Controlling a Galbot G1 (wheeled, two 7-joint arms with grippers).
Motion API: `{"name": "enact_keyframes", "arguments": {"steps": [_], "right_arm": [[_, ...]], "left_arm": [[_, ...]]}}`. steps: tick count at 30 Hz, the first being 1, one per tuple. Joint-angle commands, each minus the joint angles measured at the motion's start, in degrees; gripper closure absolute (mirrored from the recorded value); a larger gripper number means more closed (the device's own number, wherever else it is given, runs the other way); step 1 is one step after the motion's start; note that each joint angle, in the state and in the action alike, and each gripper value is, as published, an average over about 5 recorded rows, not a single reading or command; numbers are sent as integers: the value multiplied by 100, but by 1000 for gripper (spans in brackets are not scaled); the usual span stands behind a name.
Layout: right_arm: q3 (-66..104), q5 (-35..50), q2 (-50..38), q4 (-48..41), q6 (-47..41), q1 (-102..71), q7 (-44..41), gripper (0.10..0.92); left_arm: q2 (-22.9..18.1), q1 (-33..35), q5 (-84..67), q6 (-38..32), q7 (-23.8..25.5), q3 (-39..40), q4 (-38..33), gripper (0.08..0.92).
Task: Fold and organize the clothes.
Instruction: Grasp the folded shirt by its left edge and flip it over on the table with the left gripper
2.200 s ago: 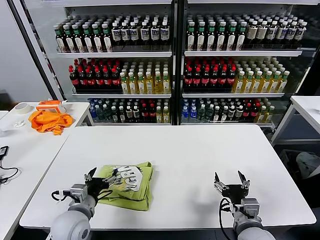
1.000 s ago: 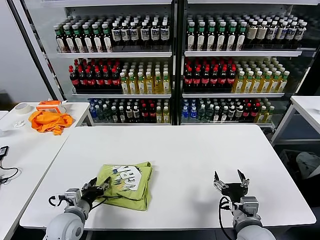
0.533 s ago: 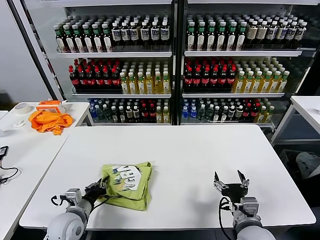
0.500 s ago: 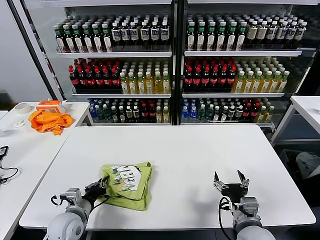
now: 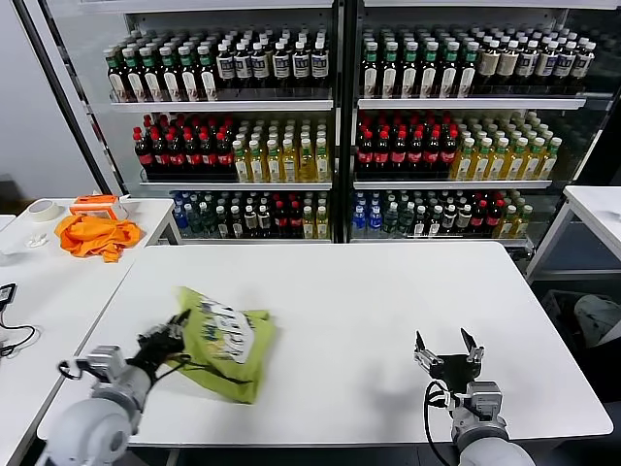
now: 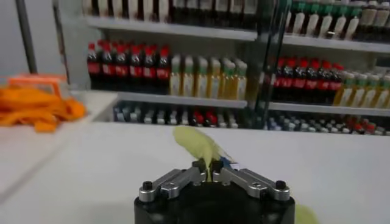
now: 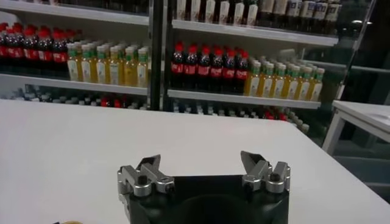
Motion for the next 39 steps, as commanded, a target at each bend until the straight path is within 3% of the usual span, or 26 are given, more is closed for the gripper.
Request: {"name": "enact_keyframes", "arguments": {"steps": [1, 4, 11, 14, 33, 39], "right_arm": [[-85, 4, 33, -46, 5, 96, -2, 203], [-148, -5, 58, -45, 0, 122, -2, 203], [-103, -90, 139, -13, -17, 62, 19, 203], [-47, -138, 151, 47, -26, -17, 32, 203], [94, -256, 191, 253, -54, -221, 75, 203], [129, -247, 152, 309, -63, -227, 73, 203]], "left_arm": [[1369, 294, -574, 538, 30, -2386, -171, 897], [1322, 88, -661, 539, 79, -2135, -213, 897], [-511, 178, 563, 525, 172, 1221, -1223, 897], [-901, 198, 1262, 449, 371, 1957, -1108, 897], [-1388, -459, 1683, -123, 542, 2596, -317, 897], [-1484, -584, 1361, -509, 574, 2581, -336, 798]]}}
